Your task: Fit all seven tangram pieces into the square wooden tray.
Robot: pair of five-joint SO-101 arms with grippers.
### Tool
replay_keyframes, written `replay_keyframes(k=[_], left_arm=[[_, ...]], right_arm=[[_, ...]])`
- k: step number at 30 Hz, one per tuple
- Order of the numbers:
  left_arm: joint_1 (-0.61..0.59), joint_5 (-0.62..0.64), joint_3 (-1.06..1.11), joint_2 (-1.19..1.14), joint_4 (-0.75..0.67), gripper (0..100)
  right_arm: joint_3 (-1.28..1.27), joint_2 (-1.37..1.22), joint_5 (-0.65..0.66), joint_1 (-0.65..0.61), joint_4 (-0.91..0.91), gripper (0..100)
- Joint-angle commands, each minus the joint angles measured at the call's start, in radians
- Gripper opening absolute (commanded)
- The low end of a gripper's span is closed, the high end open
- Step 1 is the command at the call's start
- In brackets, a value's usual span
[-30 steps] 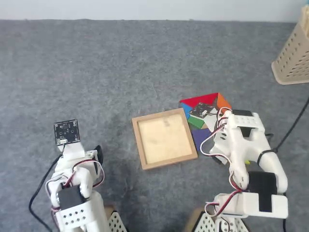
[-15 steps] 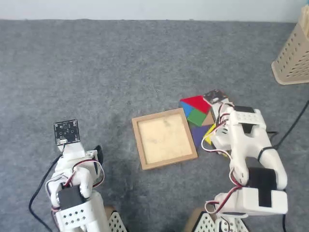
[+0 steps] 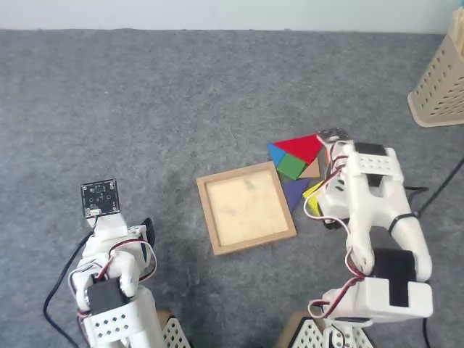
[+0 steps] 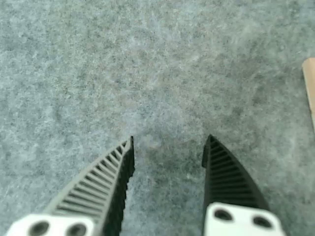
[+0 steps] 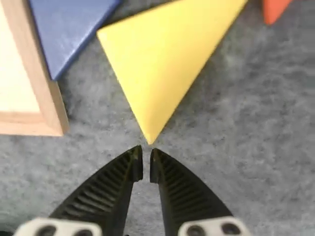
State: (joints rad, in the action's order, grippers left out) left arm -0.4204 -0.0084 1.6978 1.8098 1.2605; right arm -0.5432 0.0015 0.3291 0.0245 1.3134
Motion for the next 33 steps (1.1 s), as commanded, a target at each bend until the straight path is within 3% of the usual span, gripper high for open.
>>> replay_keyframes(k=[1,6,12,14,22,33], left_arm=[[0.002,-0.005,-0.013,0.015,0.005,22],[0.002,-0.005,-0.013,0.015,0.005,22],[0.002,-0.005,-0.013,0.015,0.005,22],[0.002,-0.005,-0.013,0.015,0.005,22],[0.002,-0.005,-0.013,0.015,0.005,22],[0.002,-0.005,-0.013,0.015,0.005,22]], right_arm=[[0.115,0.035,-0.075,0.045,0.024,1.7],[0.238,0.021,-0.192,-0.047,0.022,2.1],[0.292,-0.105,-0.256,-0.239,0.012,19.4],[0.298,-0.157,-0.261,-0.265,-0.016,20.9],[0.302,-0.251,-0.322,-0.189,-0.114,21.0],[0.299,-0.248,-0.322,-0.171,-0.042,21.0]])
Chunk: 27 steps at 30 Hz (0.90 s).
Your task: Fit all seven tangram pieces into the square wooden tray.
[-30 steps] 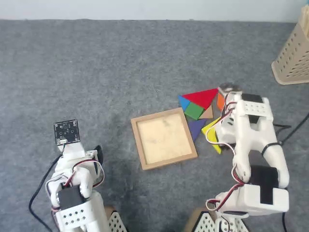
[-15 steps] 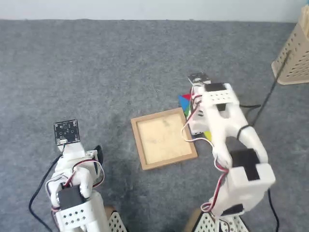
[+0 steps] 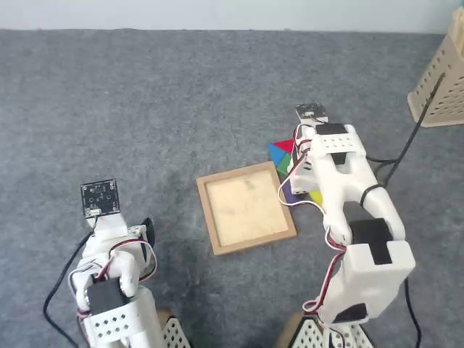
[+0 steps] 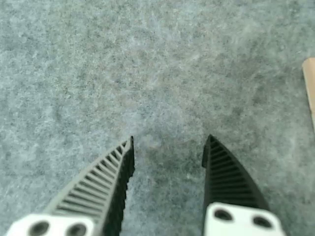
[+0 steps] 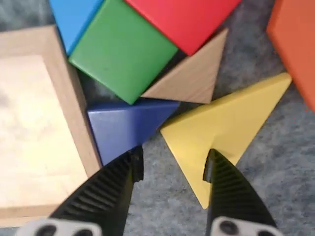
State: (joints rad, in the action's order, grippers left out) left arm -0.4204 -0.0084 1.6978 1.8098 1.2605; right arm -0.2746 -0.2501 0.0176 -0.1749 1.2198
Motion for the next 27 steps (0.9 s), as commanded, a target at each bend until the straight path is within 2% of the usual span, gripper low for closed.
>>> replay_keyframes(k=[1,14,21,27], left_arm=[[0.002,-0.005,-0.013,0.015,0.005,22],[0.002,-0.005,-0.013,0.015,0.005,22],[0.002,-0.005,-0.013,0.015,0.005,22],[0.002,-0.005,-0.013,0.015,0.005,22]], right_arm=[[0.028,0.004,-0.011,0.028,0.065,21.0],[0.092,0.116,-0.012,0.053,0.067,21.3],[0.133,0.001,-0.003,0.042,0.056,21.4],[0.173,-0.084,-0.005,0.053,0.061,30.3]])
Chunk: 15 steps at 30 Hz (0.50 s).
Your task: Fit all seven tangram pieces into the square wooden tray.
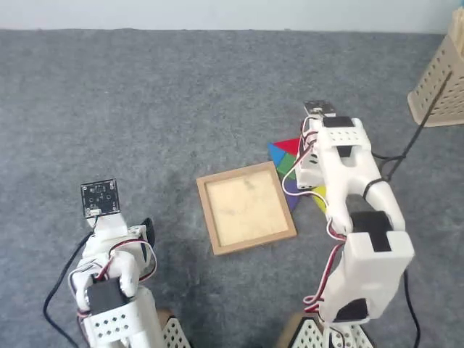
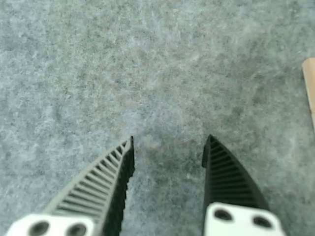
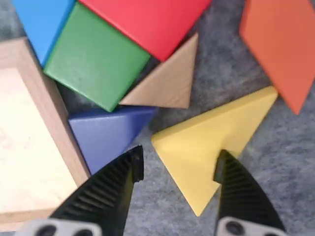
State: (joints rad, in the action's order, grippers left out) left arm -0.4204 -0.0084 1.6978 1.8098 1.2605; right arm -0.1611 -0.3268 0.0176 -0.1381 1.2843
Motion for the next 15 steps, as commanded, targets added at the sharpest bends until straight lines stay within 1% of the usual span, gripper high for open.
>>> replay_keyframes(k=[1,7,11,15], left_arm=[[0.002,-0.005,-0.013,0.015,0.005,22],[0.002,-0.005,-0.013,0.015,0.005,22],[0.002,-0.005,-0.013,0.015,0.005,22],[0.002,-0.005,-0.013,0.015,0.005,22]], right_arm=[[0.060,-0.016,-0.003,0.016,-0.004,31.2],[0.055,-0.058,-0.003,0.018,-0.012,30.3],[0.054,-0.084,-0.003,0.024,-0.012,24.9],[0.055,-0.102,-0.003,0.061,-0.013,18.6]])
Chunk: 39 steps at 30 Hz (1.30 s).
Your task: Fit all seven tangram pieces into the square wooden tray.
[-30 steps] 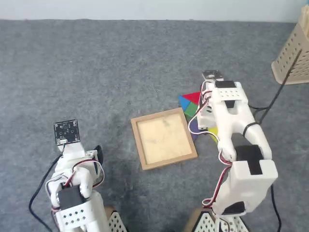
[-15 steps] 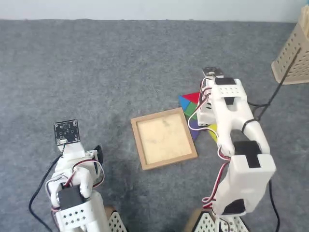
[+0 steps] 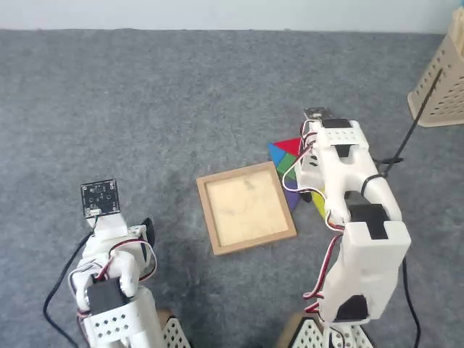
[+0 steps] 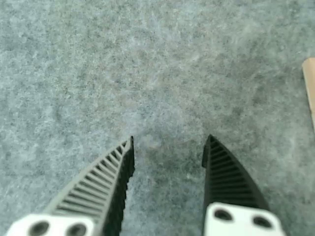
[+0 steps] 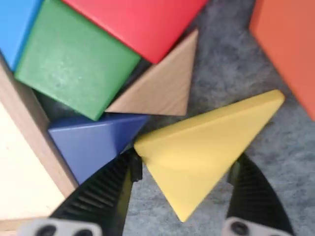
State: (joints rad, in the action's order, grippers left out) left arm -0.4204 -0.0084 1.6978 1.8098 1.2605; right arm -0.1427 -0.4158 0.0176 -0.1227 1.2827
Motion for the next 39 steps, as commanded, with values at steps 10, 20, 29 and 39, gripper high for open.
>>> replay_keyframes(k=[10,20,29,39], left_arm=[[0.002,-0.005,-0.013,0.015,0.005,22],[0.002,-0.005,-0.013,0.015,0.005,22],[0.002,-0.005,-0.013,0.015,0.005,22],[0.002,-0.005,-0.013,0.015,0.005,22]], right_arm=[[0.068,0.096,-0.017,0.114,0.073,19.9],[0.178,0.157,-0.069,0.030,0.090,19.9],[0.181,0.022,-0.068,0.068,-0.021,19.9],[0.180,-0.088,-0.061,0.073,0.036,27.9]])
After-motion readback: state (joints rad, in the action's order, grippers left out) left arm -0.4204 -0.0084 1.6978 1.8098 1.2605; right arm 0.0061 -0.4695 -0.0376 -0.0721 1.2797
